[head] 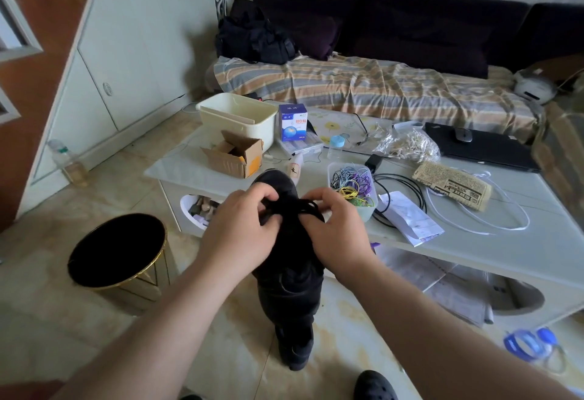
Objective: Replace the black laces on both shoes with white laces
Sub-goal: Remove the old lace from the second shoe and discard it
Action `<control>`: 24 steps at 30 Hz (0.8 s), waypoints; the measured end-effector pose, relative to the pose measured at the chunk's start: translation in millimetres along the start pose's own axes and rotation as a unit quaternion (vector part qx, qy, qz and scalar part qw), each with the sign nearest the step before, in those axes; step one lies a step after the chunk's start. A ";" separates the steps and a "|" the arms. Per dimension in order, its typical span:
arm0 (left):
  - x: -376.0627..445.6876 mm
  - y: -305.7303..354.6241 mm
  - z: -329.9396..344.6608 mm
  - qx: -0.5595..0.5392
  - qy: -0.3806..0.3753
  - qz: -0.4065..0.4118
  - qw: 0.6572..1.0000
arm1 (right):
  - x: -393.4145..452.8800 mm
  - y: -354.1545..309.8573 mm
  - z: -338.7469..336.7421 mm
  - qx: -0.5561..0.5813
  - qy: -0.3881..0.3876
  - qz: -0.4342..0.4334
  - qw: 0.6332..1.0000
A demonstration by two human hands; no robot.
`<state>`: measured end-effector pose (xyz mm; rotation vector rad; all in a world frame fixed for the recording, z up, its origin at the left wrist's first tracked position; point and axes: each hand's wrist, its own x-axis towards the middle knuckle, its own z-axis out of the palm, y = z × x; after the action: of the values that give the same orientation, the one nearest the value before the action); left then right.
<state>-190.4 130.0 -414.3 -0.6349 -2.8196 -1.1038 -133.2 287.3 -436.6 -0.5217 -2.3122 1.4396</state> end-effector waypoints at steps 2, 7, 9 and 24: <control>6.3 -5.1 -5.4 -0.002 0.019 0.001 1.000 | -2.4 1.4 4.1 -0.003 0.004 -0.042 0.999; 14.5 -8.7 -20.6 -0.018 0.103 0.020 0.994 | -3.9 -6.8 10.8 -0.001 -0.031 -0.076 0.997; 17.2 -17.2 -28.3 -0.003 0.127 0.030 0.991 | -4.5 -13.5 9.0 0.092 -0.059 -0.020 0.994; 7.1 -34.4 -30.3 0.003 0.122 0.004 0.993 | 3.6 -10.7 -10.2 -0.141 0.032 -0.014 0.989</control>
<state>-213.5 89.7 -412.4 -0.4732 -2.6094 -1.0902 -132.6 292.6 -422.3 -0.6018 -2.4739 1.0711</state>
